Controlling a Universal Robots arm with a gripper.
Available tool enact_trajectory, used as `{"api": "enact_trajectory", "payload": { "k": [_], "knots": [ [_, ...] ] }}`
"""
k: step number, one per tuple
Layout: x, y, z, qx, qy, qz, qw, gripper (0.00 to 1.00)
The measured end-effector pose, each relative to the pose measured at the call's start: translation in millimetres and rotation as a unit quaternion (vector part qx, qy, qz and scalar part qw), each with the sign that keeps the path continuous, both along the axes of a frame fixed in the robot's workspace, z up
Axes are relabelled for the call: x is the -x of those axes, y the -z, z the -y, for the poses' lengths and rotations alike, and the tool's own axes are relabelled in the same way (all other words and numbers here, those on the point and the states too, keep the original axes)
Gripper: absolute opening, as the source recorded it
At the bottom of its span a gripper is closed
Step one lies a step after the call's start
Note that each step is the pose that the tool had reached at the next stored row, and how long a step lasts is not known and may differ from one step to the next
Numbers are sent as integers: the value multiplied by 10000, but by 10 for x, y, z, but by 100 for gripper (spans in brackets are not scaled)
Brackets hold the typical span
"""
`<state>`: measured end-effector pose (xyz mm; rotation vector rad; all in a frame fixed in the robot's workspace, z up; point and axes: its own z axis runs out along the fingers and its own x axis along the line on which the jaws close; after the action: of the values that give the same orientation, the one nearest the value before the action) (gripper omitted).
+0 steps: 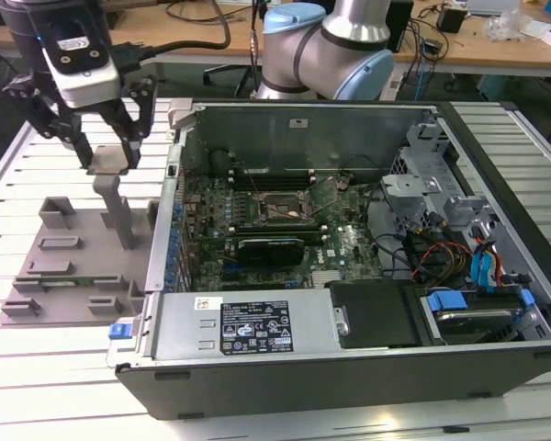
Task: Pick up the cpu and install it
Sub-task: 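Pick up the cpu and move it towards the insertion slot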
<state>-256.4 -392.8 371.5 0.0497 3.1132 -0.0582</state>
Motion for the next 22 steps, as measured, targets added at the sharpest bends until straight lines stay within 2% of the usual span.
{"api": "enact_trajectory", "payload": {
  "k": [7,9,15,17,22],
  "knots": [
    [-218,0,0,0,0,0,10000,55],
    [-318,0,1,0,-1,0,10000,55],
    [-504,0,1,0,-1,0,10000,55],
    [-613,0,0,0,0,0,10000,55],
    [-763,0,0,0,0,0,10000,55]
  ]
}}
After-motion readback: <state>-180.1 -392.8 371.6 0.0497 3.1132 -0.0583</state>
